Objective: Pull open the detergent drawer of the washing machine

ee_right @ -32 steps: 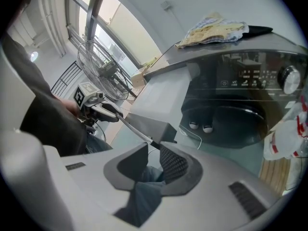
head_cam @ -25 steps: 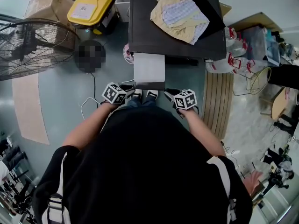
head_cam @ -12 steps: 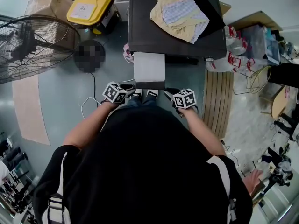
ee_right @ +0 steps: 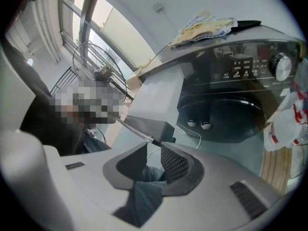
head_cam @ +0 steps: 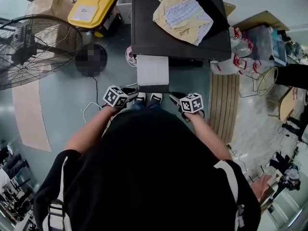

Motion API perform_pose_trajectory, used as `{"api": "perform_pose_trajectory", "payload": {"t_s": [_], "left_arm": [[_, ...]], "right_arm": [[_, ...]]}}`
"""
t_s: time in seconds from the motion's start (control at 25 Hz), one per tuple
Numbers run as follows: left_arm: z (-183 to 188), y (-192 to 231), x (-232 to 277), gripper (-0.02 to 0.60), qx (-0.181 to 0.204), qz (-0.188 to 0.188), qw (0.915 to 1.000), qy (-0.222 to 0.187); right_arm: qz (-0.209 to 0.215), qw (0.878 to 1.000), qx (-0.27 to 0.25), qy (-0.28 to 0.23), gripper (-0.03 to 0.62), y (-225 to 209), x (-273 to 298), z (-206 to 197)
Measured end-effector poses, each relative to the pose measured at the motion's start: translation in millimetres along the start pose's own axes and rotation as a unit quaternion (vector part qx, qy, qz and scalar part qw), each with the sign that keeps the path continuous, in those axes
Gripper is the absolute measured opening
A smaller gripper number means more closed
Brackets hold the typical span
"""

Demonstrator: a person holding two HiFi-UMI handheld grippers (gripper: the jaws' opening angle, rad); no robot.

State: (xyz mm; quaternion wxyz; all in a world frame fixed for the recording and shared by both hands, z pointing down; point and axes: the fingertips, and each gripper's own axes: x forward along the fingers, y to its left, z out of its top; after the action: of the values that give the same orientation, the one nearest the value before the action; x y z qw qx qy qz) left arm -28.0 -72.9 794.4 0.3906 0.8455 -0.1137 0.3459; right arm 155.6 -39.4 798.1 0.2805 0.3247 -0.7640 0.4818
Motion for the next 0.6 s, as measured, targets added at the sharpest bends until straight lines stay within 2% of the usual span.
{"api": "perform_pose_trajectory", "payload": {"t_s": [0.24,0.6], "left_arm": [[11.1,4.3,-15.7,0.12,0.005,0.006,0.9997,-0.025],[48.7,4.9,-41.2,0.12,0.017,0.017,0.9976,-0.065]], "right_arm": [[-0.003,1.0,0.011,-0.023,0.086,-6.0,-15.0,11.6],[-0.013,0.997,0.011,-0.072,0.08,-4.7,-38.7,48.1]]}}
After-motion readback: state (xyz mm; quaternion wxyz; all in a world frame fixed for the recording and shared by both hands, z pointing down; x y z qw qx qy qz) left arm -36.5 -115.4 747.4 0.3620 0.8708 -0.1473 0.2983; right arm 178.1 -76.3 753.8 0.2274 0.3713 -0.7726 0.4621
